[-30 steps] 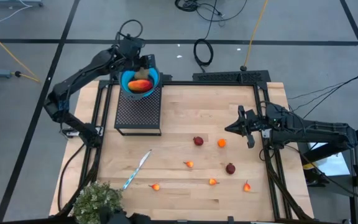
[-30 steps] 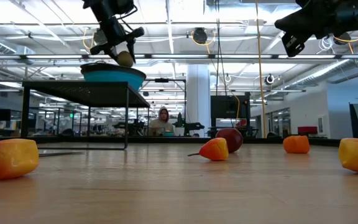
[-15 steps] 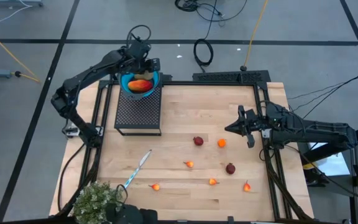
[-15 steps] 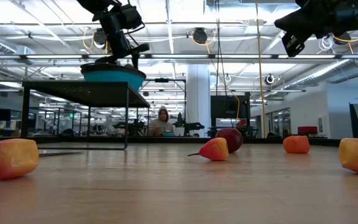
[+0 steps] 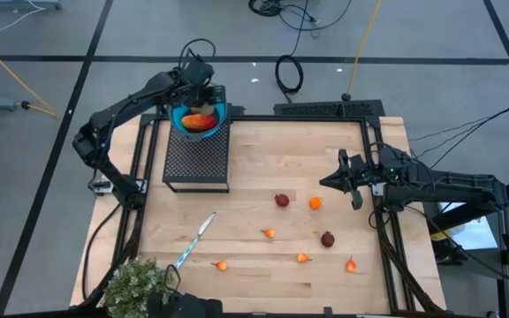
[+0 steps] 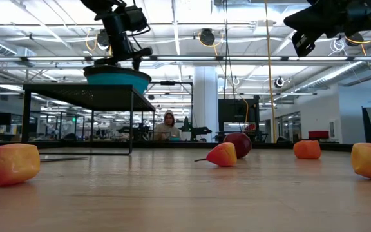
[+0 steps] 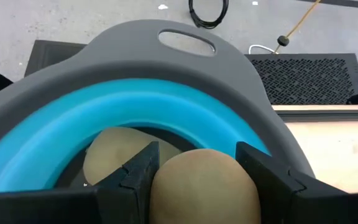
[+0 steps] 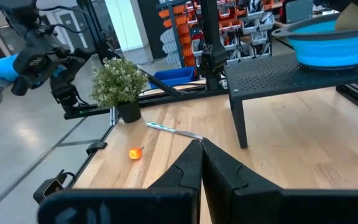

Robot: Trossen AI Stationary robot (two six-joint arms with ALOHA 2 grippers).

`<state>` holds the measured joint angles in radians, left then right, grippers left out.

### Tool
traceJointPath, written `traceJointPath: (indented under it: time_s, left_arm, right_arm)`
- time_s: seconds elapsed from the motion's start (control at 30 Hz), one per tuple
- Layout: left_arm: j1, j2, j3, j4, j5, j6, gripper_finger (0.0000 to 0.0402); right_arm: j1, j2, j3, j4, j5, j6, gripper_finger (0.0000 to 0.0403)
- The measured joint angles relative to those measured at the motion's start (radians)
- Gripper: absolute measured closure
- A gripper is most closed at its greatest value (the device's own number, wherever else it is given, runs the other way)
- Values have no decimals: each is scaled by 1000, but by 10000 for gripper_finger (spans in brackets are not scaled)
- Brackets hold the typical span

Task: Pick & Place Fruit
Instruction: Put the brown kiwi into the blue strainer bowl on the shelf

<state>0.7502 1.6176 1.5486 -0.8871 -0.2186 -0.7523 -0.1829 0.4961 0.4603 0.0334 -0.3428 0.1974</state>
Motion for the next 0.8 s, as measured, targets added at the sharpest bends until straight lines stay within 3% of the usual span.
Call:
traceJointPath:
  time_s: [0.53,0.8]
  left_arm:
    - [-39,0,0,25,-10,-31,218]
    - [-55,0,0,24,-39,-32,174]
  right_arm:
    - [0,0,0,0,0,0,403]
    - [0,0,0,0,0,0,403]
